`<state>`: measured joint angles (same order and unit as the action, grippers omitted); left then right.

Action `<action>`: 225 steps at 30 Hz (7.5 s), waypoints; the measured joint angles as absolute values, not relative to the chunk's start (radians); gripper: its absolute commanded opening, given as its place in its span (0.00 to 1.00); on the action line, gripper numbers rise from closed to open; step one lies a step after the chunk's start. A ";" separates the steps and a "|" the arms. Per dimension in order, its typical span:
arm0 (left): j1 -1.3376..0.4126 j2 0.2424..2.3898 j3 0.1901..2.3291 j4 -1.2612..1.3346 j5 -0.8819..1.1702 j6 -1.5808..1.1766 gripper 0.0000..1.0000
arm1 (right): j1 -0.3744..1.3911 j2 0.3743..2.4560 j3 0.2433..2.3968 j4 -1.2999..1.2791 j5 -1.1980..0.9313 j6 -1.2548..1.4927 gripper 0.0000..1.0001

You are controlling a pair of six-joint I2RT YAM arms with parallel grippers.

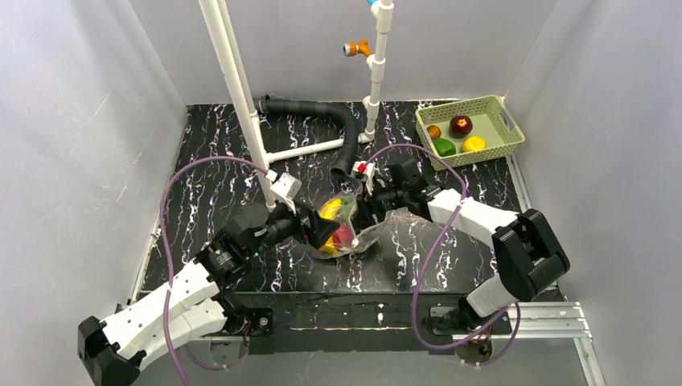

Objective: Open the zip-top bag and remove the fake food
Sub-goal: Pick up the fake fruit from the zipper food storage bag.

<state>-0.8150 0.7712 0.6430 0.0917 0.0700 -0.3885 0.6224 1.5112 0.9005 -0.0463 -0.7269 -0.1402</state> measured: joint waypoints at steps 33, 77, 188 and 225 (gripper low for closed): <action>-0.760 0.965 0.304 0.349 -0.028 -0.590 0.62 | 0.658 1.610 0.902 -0.056 -0.764 -0.088 0.73; -0.650 1.085 0.237 0.630 0.158 -0.633 0.07 | 0.709 1.682 1.033 -0.140 -0.530 0.025 0.84; -0.619 1.083 0.162 0.564 0.273 -0.632 0.00 | 0.459 1.536 1.158 -0.325 -0.972 -0.046 0.18; -0.619 1.002 0.188 0.566 0.333 -0.662 0.82 | 0.279 1.435 1.098 -0.219 -1.112 0.084 0.18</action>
<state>-0.6186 1.0016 0.1883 0.5659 0.3332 -0.6624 0.2794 1.4349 1.0981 -0.2192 -1.1122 0.0841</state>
